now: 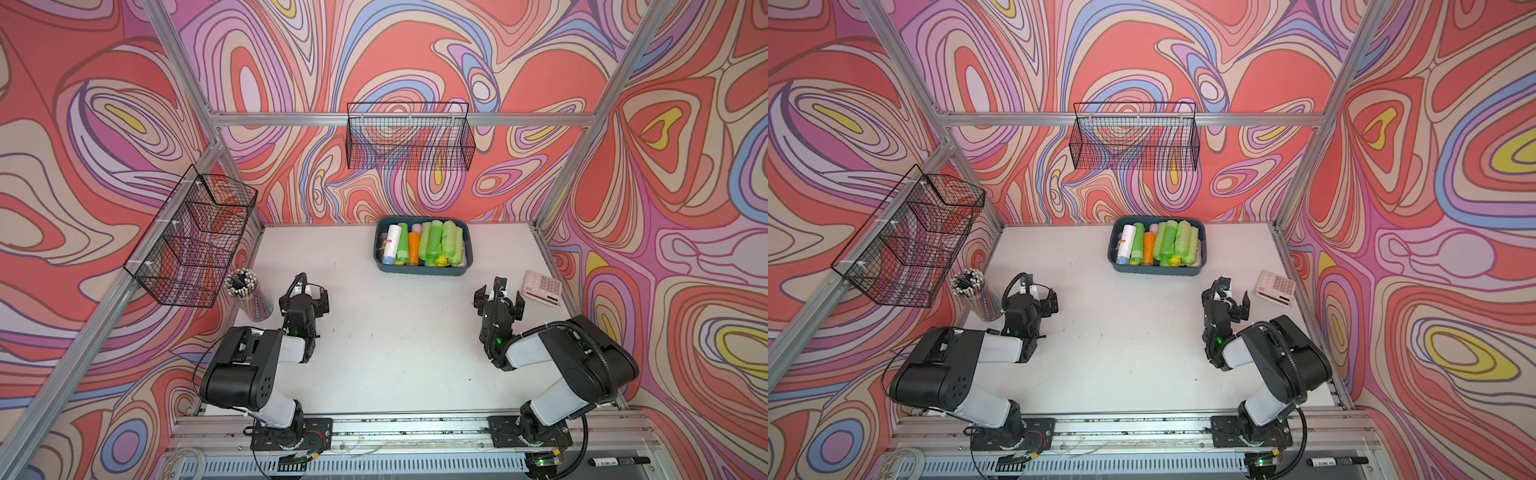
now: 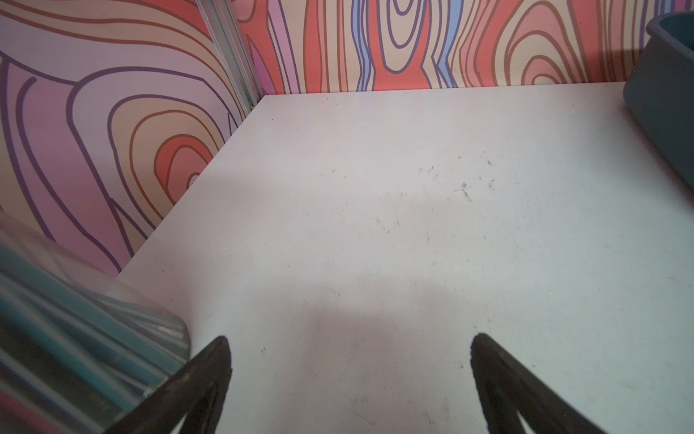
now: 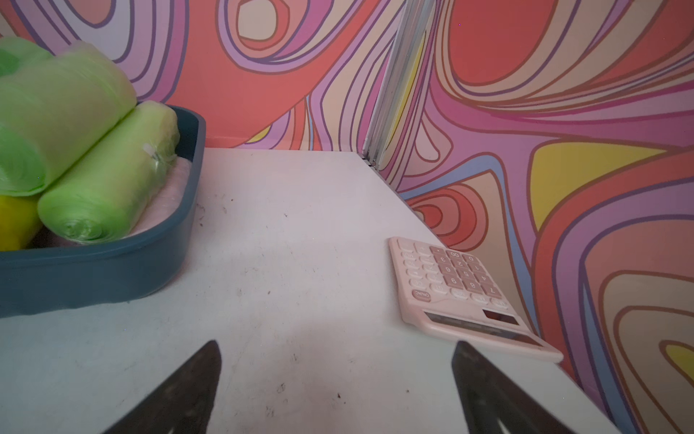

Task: Put the roll of trash bags into the storage box
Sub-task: Reset both arms

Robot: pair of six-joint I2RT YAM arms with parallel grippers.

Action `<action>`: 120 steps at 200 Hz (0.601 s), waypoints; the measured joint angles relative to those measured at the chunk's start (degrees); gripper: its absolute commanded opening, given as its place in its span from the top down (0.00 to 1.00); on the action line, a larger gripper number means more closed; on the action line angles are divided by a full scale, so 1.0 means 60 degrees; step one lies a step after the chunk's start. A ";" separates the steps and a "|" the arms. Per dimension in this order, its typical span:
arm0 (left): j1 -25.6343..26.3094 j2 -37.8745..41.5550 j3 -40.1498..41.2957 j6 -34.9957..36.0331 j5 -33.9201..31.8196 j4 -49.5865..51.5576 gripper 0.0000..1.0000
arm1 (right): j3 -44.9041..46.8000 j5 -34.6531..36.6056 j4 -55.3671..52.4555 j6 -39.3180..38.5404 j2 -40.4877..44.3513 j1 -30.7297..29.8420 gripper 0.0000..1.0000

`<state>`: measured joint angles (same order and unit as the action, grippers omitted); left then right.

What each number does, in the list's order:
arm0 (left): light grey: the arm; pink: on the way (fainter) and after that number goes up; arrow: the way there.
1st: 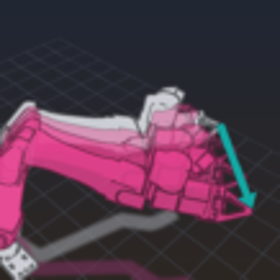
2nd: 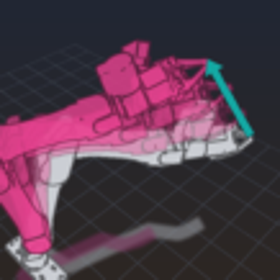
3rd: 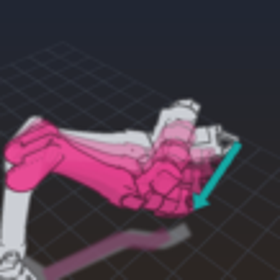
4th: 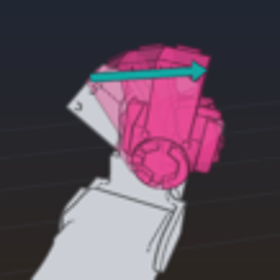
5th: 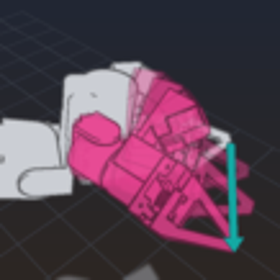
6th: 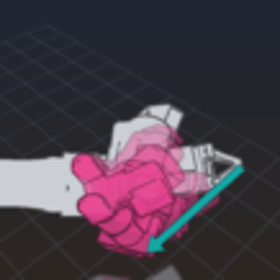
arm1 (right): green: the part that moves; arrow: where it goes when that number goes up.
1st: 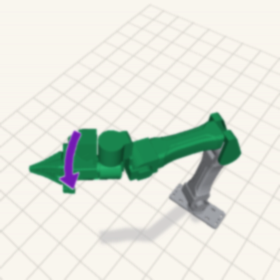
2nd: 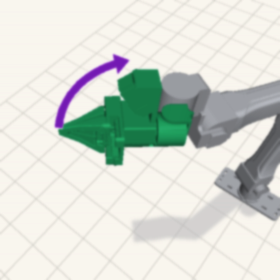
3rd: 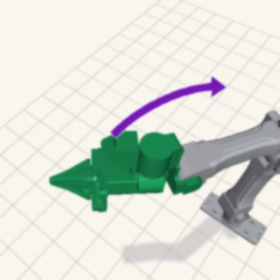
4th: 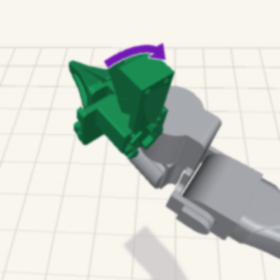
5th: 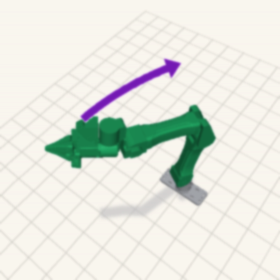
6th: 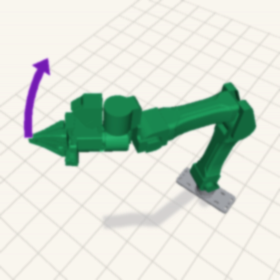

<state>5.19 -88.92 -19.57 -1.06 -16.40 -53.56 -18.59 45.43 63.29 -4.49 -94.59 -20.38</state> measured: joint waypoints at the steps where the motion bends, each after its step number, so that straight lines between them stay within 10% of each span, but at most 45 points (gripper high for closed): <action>1: 0.0000 0.0000 0.0000 0.0000 0.0000 0.0000 0.00 | -0.0018 -0.0029 0.0062 -0.0022 -0.0062 0.0029 0.02; 120: 0.0000 0.0000 0.0000 0.0000 0.0000 -0.0018 0.00 | -0.0710 -0.4532 0.0044 0.0892 -0.0463 0.2907 0.02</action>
<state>5.19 -88.92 -19.57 -1.06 -16.40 -53.67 -22.85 18.24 63.55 0.86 -97.36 -2.94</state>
